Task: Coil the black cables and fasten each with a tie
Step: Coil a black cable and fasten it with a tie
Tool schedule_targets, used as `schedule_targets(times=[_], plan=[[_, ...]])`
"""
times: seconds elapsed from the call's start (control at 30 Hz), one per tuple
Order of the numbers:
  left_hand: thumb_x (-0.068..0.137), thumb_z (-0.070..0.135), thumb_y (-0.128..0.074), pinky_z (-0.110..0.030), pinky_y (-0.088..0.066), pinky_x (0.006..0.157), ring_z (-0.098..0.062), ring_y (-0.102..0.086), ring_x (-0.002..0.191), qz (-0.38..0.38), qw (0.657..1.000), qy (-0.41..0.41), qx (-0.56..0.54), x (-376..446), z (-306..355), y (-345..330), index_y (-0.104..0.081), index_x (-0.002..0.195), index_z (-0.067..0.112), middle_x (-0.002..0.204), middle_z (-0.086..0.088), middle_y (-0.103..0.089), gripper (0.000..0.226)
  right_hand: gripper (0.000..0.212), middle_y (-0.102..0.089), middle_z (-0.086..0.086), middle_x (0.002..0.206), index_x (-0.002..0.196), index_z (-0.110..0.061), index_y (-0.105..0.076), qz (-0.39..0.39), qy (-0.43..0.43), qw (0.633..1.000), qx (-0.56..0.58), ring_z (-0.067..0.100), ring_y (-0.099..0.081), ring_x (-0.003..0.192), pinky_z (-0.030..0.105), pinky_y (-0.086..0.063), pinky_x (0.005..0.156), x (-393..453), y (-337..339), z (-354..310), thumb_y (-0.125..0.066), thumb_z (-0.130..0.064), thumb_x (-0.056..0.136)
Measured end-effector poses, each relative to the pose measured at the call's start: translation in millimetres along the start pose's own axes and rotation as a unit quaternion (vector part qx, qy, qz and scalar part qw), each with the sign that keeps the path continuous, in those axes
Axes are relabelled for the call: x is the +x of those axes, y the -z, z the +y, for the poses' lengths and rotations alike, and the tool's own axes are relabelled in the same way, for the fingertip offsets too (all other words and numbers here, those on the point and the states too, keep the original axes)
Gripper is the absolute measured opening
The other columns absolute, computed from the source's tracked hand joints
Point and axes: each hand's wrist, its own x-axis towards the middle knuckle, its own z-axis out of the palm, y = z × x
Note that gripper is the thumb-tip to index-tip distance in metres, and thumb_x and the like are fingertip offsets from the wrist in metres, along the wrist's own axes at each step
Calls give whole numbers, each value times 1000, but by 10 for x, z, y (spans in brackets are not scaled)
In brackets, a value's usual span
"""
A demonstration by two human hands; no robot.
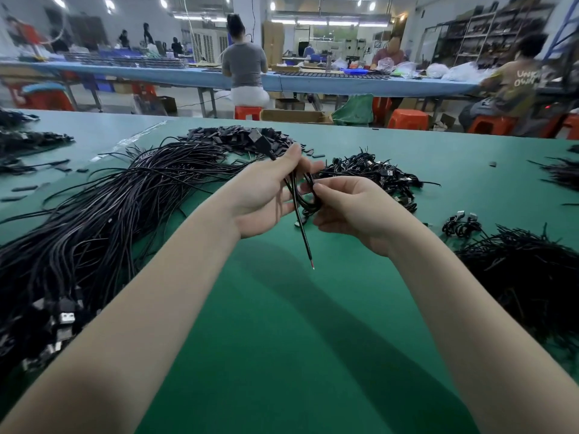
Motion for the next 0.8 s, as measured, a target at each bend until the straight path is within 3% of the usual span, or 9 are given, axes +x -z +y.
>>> schedule_targets(times=[0.1,0.17,0.33,0.43,0.5,0.6,0.67,0.73,0.8], plan=[[103,35,-35,-21,-49,67,-12,-57,74,-17,997,-27,-71,24,-55,-62,-52,76,16,86,-1,-63,37,20,-62,-16,66,88,-24,-65,-43,12,999,-30,6,-60,58,23,-52,62,-41,-27,-19,-50,-33,99],[102,37,-37,-20,-46,66,-11,-52,69,-21,996,-28,-83,37,-82,-60,-55,72,17,75,2,-56,40,21,-57,-15,65,86,-21,-60,-79,26,995,-60,6,-56,60,23,-50,61,-81,-78,-34,-57,-41,92],[100,39,-41,-19,-51,70,-9,-55,67,-4,998,-23,-61,40,-103,-37,-56,69,17,70,4,-56,41,27,-42,-8,63,77,-23,-46,-44,103,971,-210,-3,-42,49,18,-44,49,-104,-212,-43,-56,-41,93],[101,38,-40,-21,-46,75,-8,-52,68,8,997,-33,-68,77,-117,-26,-56,68,18,68,4,-54,42,24,-42,-9,63,78,-24,-44,-24,138,954,-267,-1,-41,48,22,-42,51,-75,-215,-42,-45,-34,100],[101,38,-40,-22,-43,74,-9,-50,68,23,996,-29,-83,126,-186,-50,-56,71,17,68,4,-53,40,24,-52,0,73,88,-15,-48,1,144,936,-322,9,-47,58,30,-39,58,-25,-220,22,-37,-31,102],[100,35,-45,-21,-48,66,-9,-51,63,54,996,12,-75,193,-362,-40,-65,82,16,74,3,-58,33,28,-61,15,102,110,-11,-47,60,99,881,-458,34,-57,87,34,-35,69,64,-178,246,-31,-32,103],[98,31,-52,-24,-53,71,-10,-56,65,36,995,66,-60,209,-486,-23,-68,96,13,82,0,-64,24,23,-60,21,111,102,-13,-45,72,40,879,-470,38,-58,98,34,-36,72,110,-121,412,-30,-31,104],[95,26,-59,-28,-56,69,-14,-63,66,60,992,96,-56,245,-646,-46,-65,105,10,90,-5,-66,20,22,-60,22,110,93,-13,-41,51,-8,890,-454,36,-60,95,30,-39,72,175,-91,539,-30,-29,104],[91,20,-64,-26,-58,61,-20,-64,72,144,982,89,-86,294,-824,-95,-63,106,7,97,-7,-66,20,26,-60,20,107,93,-11,-43,51,-46,901,-429,35,-63,87,32,-46,71,250,-47,622,-29,-30,104]])
